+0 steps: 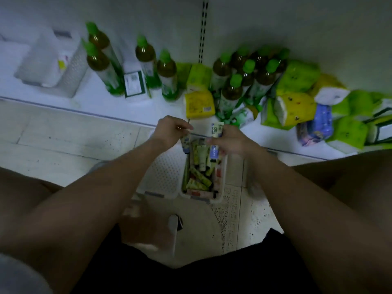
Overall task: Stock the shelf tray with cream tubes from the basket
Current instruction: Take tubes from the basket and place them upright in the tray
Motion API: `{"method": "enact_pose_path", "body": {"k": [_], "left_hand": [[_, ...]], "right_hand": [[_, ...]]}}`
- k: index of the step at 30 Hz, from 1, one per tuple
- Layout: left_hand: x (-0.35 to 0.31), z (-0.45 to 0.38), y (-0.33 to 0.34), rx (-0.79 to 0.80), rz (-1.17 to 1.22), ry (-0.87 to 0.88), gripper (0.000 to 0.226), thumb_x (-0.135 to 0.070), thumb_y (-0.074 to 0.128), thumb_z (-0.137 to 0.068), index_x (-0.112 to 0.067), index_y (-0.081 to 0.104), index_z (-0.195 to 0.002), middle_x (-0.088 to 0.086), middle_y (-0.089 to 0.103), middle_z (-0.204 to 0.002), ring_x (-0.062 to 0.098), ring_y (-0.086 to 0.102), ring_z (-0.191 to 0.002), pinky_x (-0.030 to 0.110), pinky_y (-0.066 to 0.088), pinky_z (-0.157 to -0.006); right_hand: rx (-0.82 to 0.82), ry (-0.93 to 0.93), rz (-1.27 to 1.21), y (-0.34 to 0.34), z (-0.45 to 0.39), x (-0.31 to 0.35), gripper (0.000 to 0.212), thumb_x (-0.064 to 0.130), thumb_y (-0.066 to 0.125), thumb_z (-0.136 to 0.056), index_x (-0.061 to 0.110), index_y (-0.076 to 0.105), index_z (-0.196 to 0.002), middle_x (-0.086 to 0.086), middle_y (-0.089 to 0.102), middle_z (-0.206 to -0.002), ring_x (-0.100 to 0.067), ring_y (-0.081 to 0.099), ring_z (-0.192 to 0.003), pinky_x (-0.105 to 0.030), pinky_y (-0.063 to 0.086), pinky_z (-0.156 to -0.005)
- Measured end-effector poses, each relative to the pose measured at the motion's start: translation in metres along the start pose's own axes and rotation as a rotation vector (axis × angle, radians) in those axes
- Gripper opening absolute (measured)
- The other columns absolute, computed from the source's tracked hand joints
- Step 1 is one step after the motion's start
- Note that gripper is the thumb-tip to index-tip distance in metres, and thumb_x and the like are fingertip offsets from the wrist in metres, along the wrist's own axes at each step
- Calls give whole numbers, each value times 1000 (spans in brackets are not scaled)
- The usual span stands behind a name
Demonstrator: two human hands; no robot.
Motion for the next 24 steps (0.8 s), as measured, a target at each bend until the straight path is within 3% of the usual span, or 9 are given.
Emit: {"method": "enact_pose_path", "body": {"k": [3, 6, 8, 11, 13, 15, 18, 24], "left_hand": [[-57, 5, -43, 16, 140, 85, 25, 5, 61, -89, 0, 67, -113, 13, 66, -93, 24, 65, -84, 32, 57, -80], [-113, 17, -88, 10, 220, 185, 27, 4, 61, -89, 5, 62, -117, 14, 64, -93, 18, 61, -82, 31, 55, -80], [-146, 26, -119, -20, 237, 246, 24, -1, 65, -88, 4, 66, -112, 17, 68, -99, 19, 63, -87, 34, 56, -86], [-191, 42, -164, -39, 222, 344, 18, -7, 68, -87, -3, 71, -105, 7, 72, -89, 6, 66, -75, 23, 57, -75], [-220, 54, -192, -43, 212, 416, 12, -7, 69, -86, -10, 74, -97, 4, 72, -86, 6, 66, -75, 26, 57, -76], [-250, 68, -218, -41, 195, 480, 12, -10, 70, -85, -20, 75, -91, 2, 74, -85, 10, 67, -79, 30, 58, -78], [-295, 90, -251, -36, 160, 575, 11, -12, 70, -86, -18, 76, -94, 0, 75, -81, 11, 69, -75, 23, 57, -66], [-370, 113, -284, -98, -15, 703, 12, -18, 73, -85, -26, 75, -92, -3, 75, -82, 6, 69, -75, 19, 56, -65]], "right_hand": [[-57, -151, 37, -23, 20, 51, 24, 18, 70, -89, 6, 54, -102, -5, 63, -62, -14, 57, -42, -32, 53, -43], [-157, -247, 15, -48, 46, 100, 47, 23, 76, -84, 12, 34, -102, -5, 56, -62, -10, 52, -34, -24, 44, -34], [-204, -329, 9, -63, 66, 131, 53, 25, 77, -82, 13, 30, -106, -7, 54, -67, -11, 51, -34, -24, 44, -34], [-290, -445, 38, -84, 101, 176, 53, 28, 76, -83, 16, 31, -110, -8, 57, -68, -15, 52, -38, -30, 47, -36], [-324, -527, 48, -97, 124, 203, 49, 28, 73, -85, 22, 32, -111, -8, 59, -70, -15, 51, -38, -29, 45, -36], [-330, -609, 61, -107, 146, 229, 45, 26, 71, -87, 22, 33, -111, -3, 58, -63, -13, 48, -36, -26, 41, -34], [-332, -711, 108, -121, 178, 268, 41, 27, 69, -89, 24, 33, -109, 6, 56, -51, -13, 48, -38, -26, 40, -35], [-348, -781, 268, -146, 225, 336, 37, 29, 74, -84, 25, 39, -95, -10, 68, -70, -29, 66, -55, -46, 58, -54]]}}
Point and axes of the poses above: each hand's wrist, its own z-axis away from the middle knuckle, its own y-axis out of the palm, x = y × z, the point moved 7 cm from there along -z, towards the middle knuckle
